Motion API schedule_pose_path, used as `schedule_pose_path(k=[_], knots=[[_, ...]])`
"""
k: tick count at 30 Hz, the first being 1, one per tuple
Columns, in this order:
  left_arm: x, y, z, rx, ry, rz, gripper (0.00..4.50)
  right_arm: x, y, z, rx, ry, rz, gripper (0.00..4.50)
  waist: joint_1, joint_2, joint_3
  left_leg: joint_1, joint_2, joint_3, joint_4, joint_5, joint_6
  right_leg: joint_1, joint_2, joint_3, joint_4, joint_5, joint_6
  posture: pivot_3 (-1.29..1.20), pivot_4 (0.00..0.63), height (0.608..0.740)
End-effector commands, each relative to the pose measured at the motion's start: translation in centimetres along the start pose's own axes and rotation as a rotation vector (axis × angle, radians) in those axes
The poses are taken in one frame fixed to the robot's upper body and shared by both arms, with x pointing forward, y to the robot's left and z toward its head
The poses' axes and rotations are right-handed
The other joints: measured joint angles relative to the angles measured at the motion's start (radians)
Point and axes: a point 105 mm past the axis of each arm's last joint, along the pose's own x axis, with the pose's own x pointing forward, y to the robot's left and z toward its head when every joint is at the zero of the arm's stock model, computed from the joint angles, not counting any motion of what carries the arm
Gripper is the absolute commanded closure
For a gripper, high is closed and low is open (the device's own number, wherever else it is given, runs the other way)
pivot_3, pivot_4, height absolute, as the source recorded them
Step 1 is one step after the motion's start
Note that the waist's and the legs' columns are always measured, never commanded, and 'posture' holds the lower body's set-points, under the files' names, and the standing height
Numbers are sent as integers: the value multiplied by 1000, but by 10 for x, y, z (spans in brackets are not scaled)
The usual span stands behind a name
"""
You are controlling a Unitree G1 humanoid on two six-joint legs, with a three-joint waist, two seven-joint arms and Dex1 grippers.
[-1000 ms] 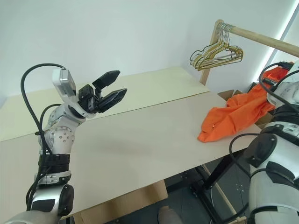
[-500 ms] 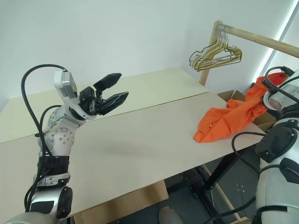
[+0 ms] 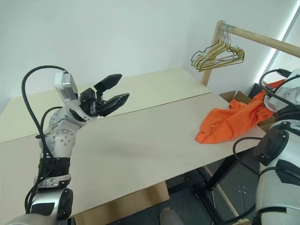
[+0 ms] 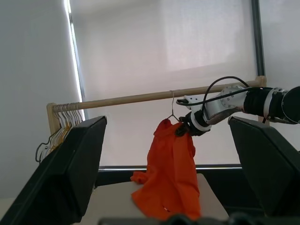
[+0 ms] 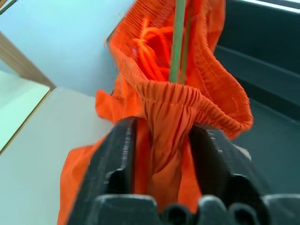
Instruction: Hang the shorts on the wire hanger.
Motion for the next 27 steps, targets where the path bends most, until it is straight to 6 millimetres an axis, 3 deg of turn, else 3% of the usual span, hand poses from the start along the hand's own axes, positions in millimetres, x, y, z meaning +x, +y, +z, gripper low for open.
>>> schedule_pose_path(k=[1, 3, 6, 13, 22, 27], knots=[[3, -4, 7, 45, -8, -15, 0, -7, -3, 28, -4, -123, -30, 1115, 6, 0, 0, 0, 0, 0, 0, 0, 0, 0, 0, 0, 0, 0, 0, -118, 0, 740], [2, -4, 7, 43, -9, -13, 0, -7, -4, 30, -27, -138, -43, 429, 8, 0, 0, 0, 0, 0, 0, 0, 0, 0, 0, 0, 0, 0, 0, -118, 0, 740], [3, -4, 7, 41, -12, -15, 0, -10, -12, 38, -63, -191, -126, 20, 17, 0, 0, -1, 0, 1, 0, 0, 0, 0, 0, 0, -1, 0, 0, -119, 0, 740], [4, -5, 5, 43, -8, -25, 0, -33, -14, 74, -126, -403, -292, 20, 30, 3, 1, -2, 0, 1, -2, 0, 0, -1, 0, 1, -3, 0, 0, -126, 0, 740], [2, -4, 9, 48, -15, -19, 0, -65, 24, 103, -335, -717, -274, 20, 33, 3, 1, -1, 0, 1, -2, 0, 0, -1, 0, 2, -3, 1, 0, -108, 0, 740], [-4, -5, 10, 59, 15, 3, 0, -82, 75, 95, -544, -900, -79, 20, 31, 3, 1, -1, 0, 1, -2, 0, 1, -1, 0, 3, -3, 1, 0, -72, 0, 740]])
